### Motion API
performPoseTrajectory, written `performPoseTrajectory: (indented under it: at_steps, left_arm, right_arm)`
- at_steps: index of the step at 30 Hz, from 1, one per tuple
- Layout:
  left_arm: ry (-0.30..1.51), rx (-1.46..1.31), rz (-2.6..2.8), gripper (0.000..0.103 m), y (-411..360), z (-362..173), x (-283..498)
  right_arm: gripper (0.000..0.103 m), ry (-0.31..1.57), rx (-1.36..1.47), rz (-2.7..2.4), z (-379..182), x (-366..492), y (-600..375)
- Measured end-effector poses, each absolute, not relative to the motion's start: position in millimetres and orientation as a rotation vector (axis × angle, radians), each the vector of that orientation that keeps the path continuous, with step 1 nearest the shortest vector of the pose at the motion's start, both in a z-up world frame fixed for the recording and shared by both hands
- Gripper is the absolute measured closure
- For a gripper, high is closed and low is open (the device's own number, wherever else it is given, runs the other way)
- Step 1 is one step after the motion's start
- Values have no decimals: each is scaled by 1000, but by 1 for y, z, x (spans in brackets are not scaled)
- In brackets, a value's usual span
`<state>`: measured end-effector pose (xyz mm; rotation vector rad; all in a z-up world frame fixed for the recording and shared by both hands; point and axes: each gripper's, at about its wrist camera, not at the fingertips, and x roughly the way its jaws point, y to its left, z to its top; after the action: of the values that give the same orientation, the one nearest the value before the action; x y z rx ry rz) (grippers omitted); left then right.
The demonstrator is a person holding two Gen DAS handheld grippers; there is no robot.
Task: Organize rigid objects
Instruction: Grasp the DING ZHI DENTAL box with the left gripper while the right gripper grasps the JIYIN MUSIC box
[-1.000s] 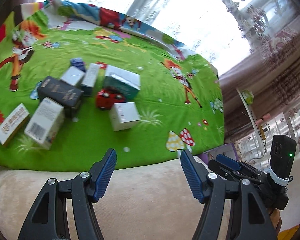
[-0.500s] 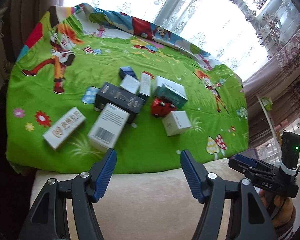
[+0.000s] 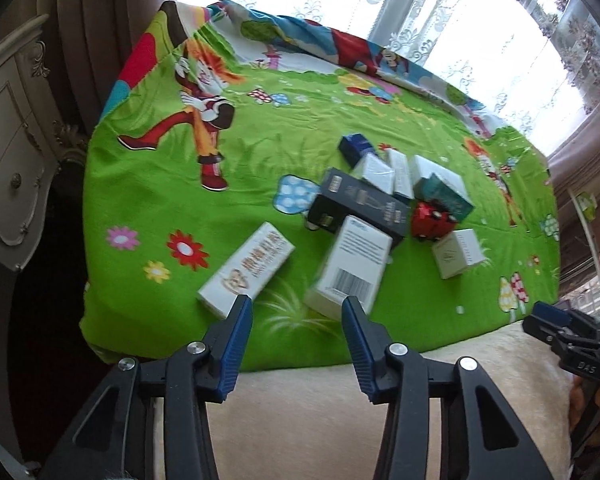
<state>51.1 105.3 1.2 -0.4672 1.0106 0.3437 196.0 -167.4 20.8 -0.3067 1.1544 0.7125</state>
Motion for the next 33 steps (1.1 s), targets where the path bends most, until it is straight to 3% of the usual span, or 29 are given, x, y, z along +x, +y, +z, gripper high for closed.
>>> performPoseTrajectory:
  at_steps: [21,25,33]
  left_arm:
    - [1184,-193,345,56,119,-42,86]
    - [1196,-194,335,71,121,-47,90]
    - [1145,-250,356,71,124,-37,84]
  right_arm:
    - [40,1216,-343,755,-2,214,-111]
    - [40,1215,-353,748,-7,218,-101]
    - [40,1204,-388,745,-15,225,-85]
